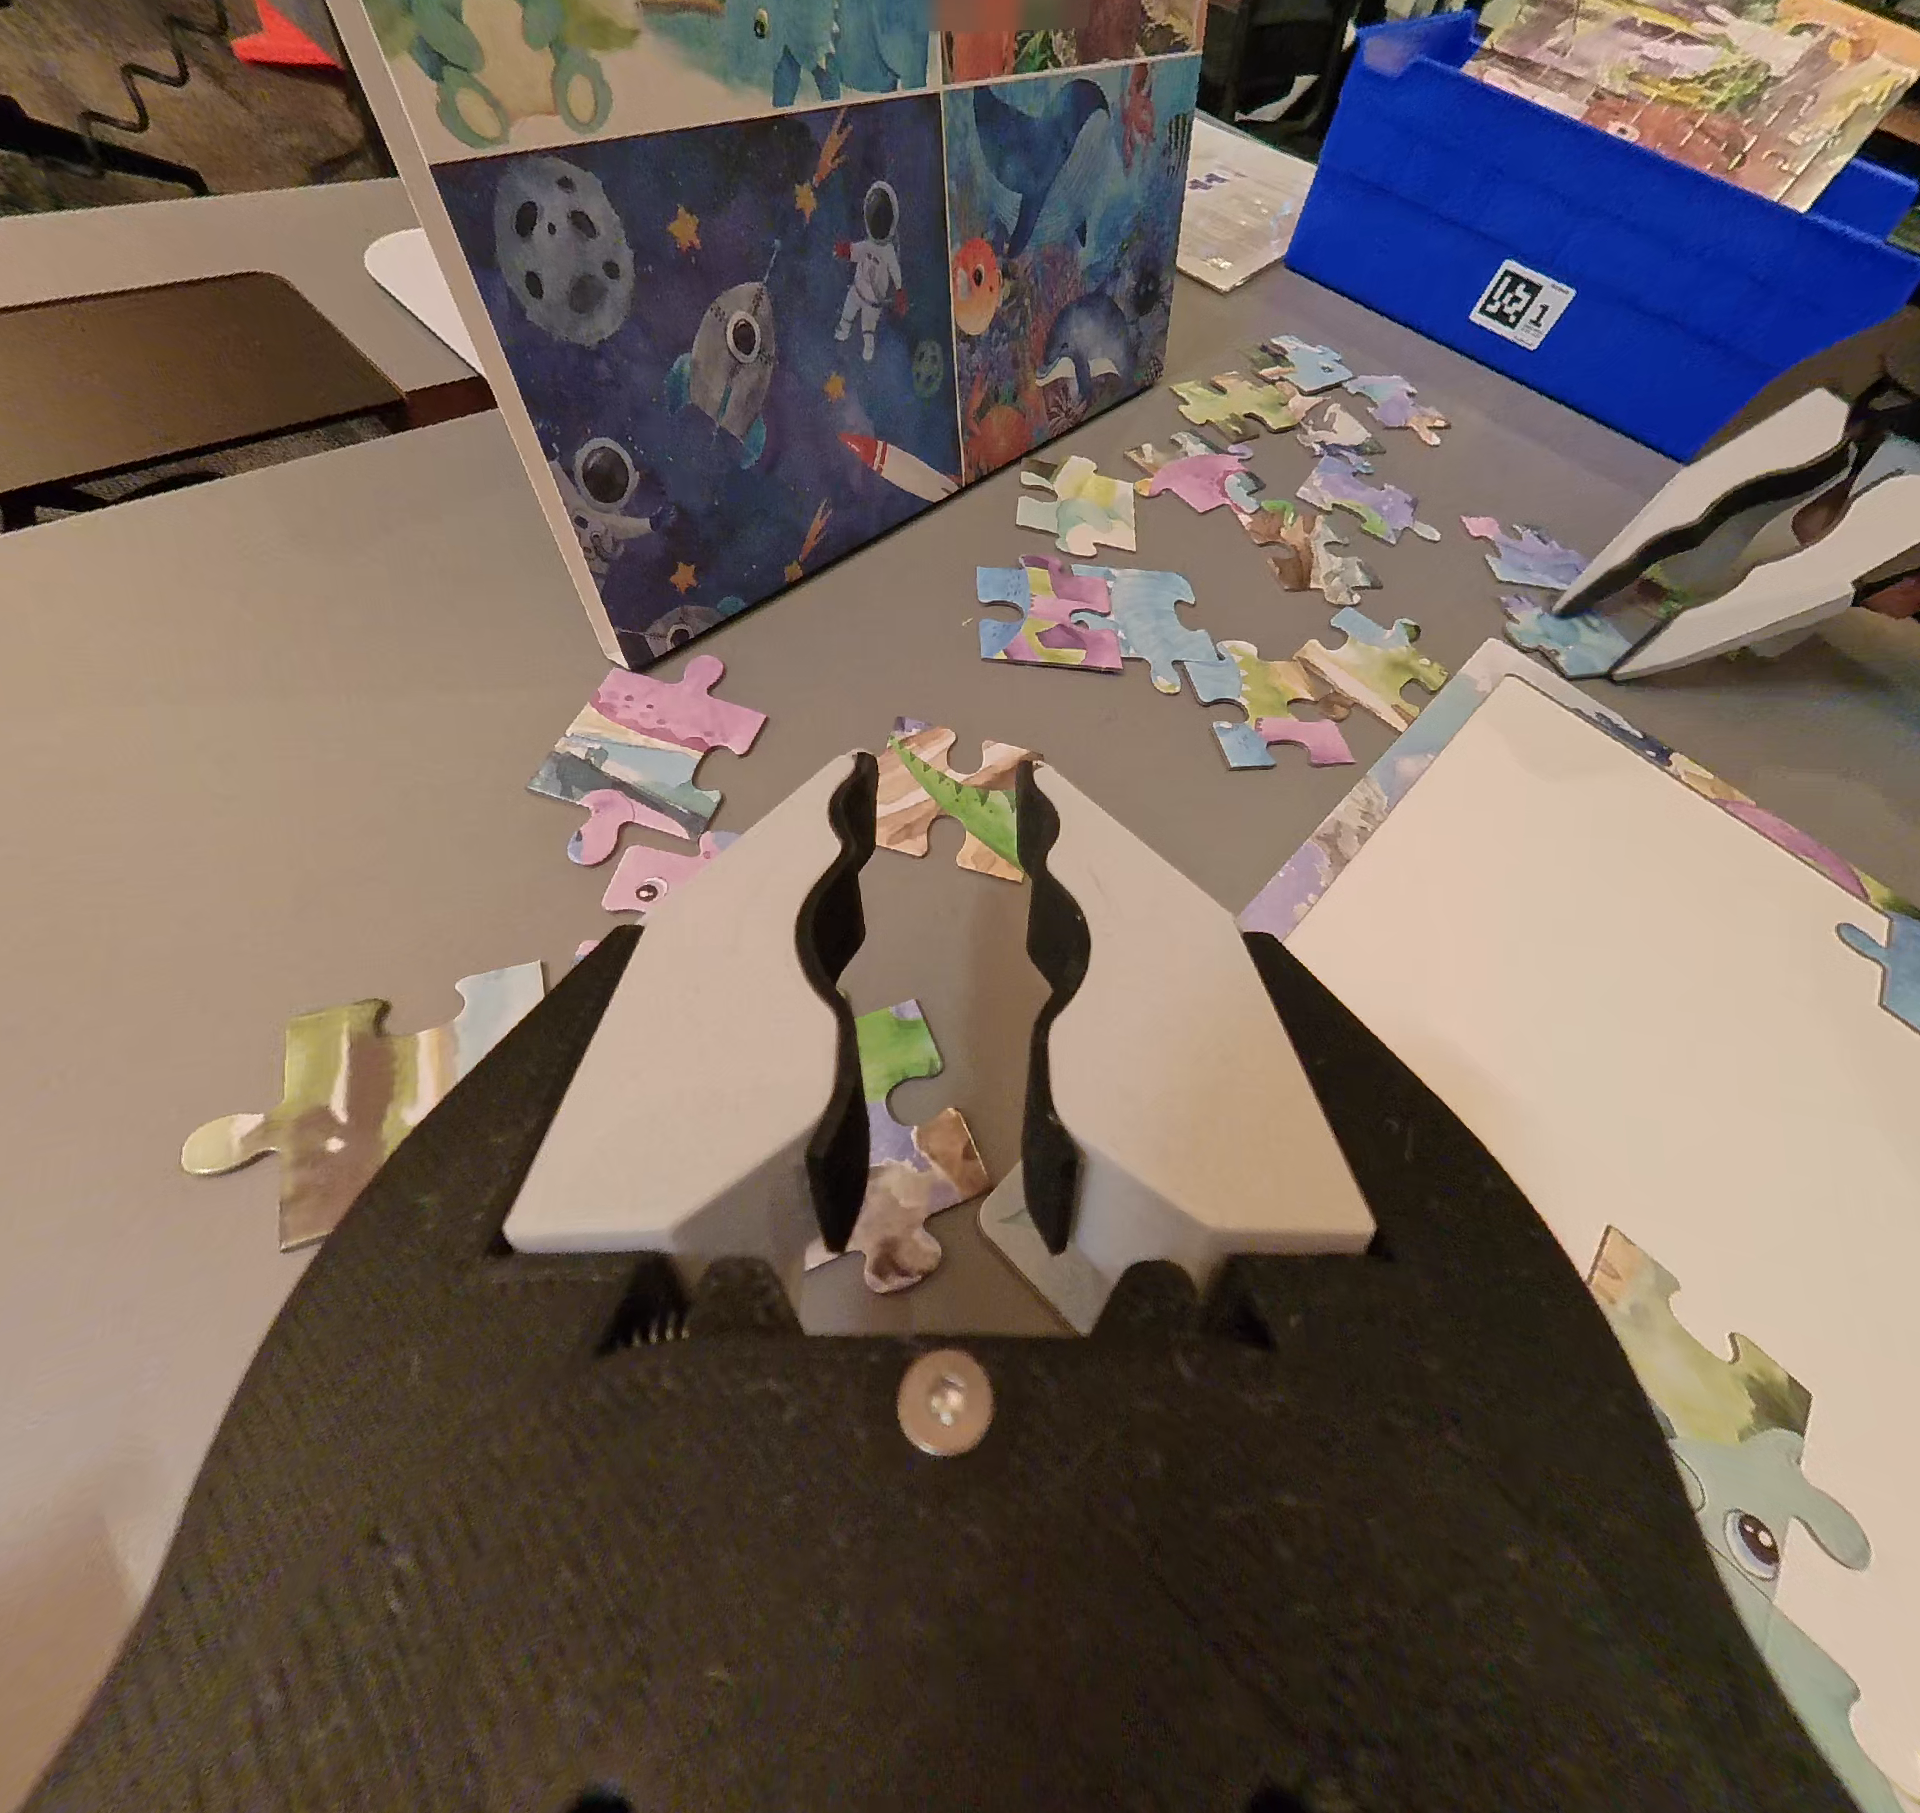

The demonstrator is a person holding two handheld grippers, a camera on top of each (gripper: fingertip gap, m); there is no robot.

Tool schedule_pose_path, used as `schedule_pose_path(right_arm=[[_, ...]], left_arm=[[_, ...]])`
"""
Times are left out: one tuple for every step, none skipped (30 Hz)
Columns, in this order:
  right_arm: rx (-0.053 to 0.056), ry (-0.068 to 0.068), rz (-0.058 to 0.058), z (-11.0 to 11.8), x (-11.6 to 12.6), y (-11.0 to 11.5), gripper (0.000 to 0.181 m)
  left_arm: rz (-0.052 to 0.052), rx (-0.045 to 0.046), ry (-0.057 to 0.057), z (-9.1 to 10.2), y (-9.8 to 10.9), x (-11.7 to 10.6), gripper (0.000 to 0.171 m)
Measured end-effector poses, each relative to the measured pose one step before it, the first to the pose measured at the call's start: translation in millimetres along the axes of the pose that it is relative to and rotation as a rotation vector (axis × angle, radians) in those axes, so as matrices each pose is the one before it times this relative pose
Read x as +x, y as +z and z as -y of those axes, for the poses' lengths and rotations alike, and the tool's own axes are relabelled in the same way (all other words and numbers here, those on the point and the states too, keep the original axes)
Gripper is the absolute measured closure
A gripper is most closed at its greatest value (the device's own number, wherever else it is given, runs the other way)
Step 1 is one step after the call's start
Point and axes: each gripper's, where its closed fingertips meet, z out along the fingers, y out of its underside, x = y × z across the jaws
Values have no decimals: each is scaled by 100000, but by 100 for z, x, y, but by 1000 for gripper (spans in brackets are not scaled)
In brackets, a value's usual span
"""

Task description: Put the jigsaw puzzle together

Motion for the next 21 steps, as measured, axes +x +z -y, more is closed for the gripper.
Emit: schedule_pose_path(right_arm=[[441, 39, 616, -88, -10, -122, 152], [595, 290, 726, -103, 24, -165, 152], [544, 452, 635, -146, 58, -168, 152], [484, 461, 638, -153, 56, -174, 152], [613, 295, 863, -118, -12, -161, 152], [564, 77, 893, -92, -54, -145, 152], [573, -170, 527, -38, -33, -104, 152], [861, -410, 278, 52, -36, -113, 151], [1756, -527, 288, 267, -80, -143, 148], [2404, -559, 139, 424, -70, -208, 146], [2663, -550, -872, 500, 87, -263, 145], [2990, -605, -1885, 546, 261, -333, 145], [3169, -598, -3466, 560, 545, -427, 144], [3418, -369, -5729, 595, 935, -547, 144], [3935, -41, -5895, 641, 1028, -640, 144], [4679, 790, -5127, 741, 959, -675, 145], [4987, 1537, -5044, 770, 1007, -688, 146], [4696, 1348, -4120, 736, 863, -651, 146], [4208, 886, -3223, 649, 681, -587, 146], [3458, 611, -3463, 539, 687, -505, 147], [2700, 385, -3330, 441, 629, -410, 148]], left_arm=[[44, 2, 37, -3, -5, -1, 147], [0, -15, 7, 7, -5, 1, 147], [-35, 11, -5, 11, -3, 7, 147], [-84, -24, -20, -3, -2, 13, 147], [-88, -43, 19, -2, 12, 24, 147], [-25, -91, 93, -18, 22, 28, 147], [41, -178, 145, -26, 21, 7, 147], [74, -190, 125, -30, 13, -2, 147], [14, -139, 74, -22, 17, 10, 147], [17, -44, 50, -4, 4, 0, 147], [38, 41, 37, 9, -14, -5, 147], [47, 67, 16, 13, -12, -5, 147], [28, 54, -39, 3, -11, -14, 147], [-58, 73, -90, 28, -12, -2, 147], [-71, 120, -41, 20, -8, 16, 147], [1, 68, 49, 24, -8, 7, 147], [11, -9, 82, 8, 5, 15, 147], [-44, -40, 68, -5, 7, 22, 147], [-63, -86, 58, -13, 28, 28, 147], [-22, -75, 67, -17, 16, 23, 147], [-2, -69, 60, -15, 14, 7, 147]])
